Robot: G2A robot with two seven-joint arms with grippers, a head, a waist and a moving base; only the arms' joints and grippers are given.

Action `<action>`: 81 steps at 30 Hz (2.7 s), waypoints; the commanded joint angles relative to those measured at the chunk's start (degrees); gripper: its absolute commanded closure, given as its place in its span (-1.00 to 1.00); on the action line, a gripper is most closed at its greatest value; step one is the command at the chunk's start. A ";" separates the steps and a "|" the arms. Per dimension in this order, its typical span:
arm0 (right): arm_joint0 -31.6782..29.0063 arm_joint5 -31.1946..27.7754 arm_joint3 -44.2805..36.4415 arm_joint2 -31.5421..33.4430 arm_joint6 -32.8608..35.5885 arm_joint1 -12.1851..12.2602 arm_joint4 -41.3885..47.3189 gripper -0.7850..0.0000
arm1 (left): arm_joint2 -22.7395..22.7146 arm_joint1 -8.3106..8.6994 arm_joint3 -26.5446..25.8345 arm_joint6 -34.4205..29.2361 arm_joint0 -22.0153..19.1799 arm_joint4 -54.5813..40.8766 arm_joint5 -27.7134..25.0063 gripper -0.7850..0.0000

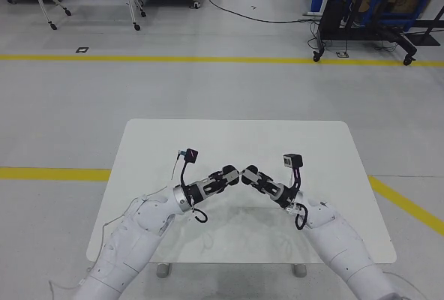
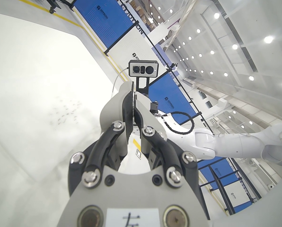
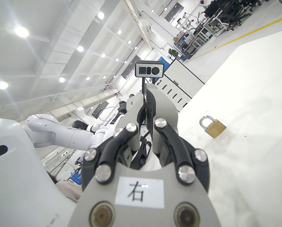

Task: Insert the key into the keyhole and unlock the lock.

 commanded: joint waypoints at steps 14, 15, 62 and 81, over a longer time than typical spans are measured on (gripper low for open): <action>-0.52 0.00 -0.52 1.19 0.10 0.04 0.07 -1.00 | 0.05 0.09 -0.54 0.58 0.34 1.50 -1.15 1.00; -0.52 0.00 -0.52 1.19 0.10 0.04 0.07 -1.00 | 0.05 0.09 -0.54 0.58 0.34 1.50 -1.15 1.00; 5.29 7.06 -8.00 -1.38 17.76 11.86 -8.44 0.39 | 1.11 1.87 -4.79 -8.81 -0.13 9.64 4.35 1.00; 10.64 3.84 -6.20 -12.38 14.53 15.90 -3.43 1.00 | 1.46 2.13 -5.19 -6.58 0.17 10.03 3.46 1.00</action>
